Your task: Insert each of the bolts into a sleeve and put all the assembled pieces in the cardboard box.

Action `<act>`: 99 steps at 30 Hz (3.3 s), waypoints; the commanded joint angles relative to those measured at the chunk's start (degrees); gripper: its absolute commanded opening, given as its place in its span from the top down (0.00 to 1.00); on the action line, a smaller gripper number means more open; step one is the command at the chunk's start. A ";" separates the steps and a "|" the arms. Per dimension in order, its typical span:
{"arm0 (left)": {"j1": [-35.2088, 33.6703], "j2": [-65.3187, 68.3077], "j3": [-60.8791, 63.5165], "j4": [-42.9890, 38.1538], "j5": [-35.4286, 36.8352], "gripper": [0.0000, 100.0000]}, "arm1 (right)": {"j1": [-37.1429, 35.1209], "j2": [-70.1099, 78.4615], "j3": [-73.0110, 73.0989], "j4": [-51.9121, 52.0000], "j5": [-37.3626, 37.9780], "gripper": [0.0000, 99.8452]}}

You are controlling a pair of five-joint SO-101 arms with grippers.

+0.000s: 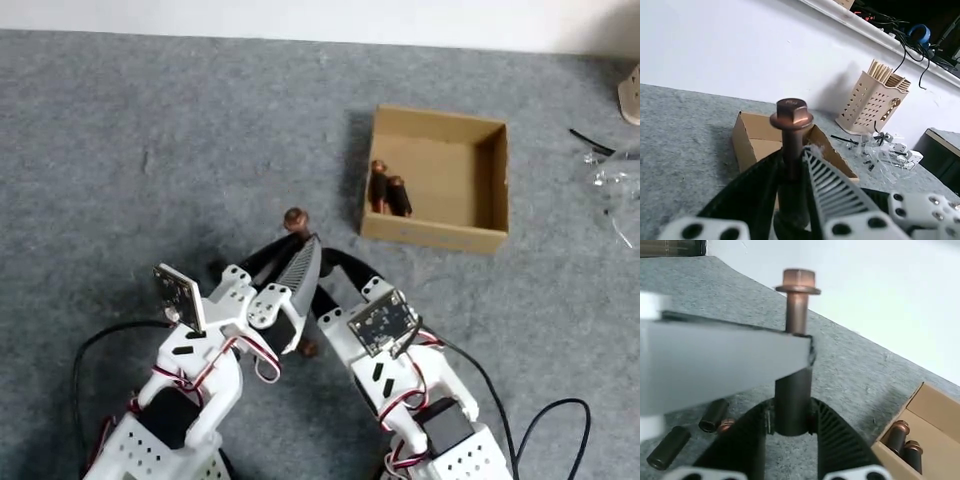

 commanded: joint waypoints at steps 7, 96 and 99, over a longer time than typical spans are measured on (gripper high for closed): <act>2.95 -0.48 1.10 2.73 -0.44 0.99 | 2.77 -0.75 7.25 -0.22 0.44 1.00; -27.91 -0.48 1.10 12.84 -32.53 0.99 | 25.80 110.11 -81.01 5.58 -11.25 0.99; -27.91 -0.48 1.10 12.84 -32.53 0.99 | 27.12 113.27 -82.07 5.76 -11.25 0.99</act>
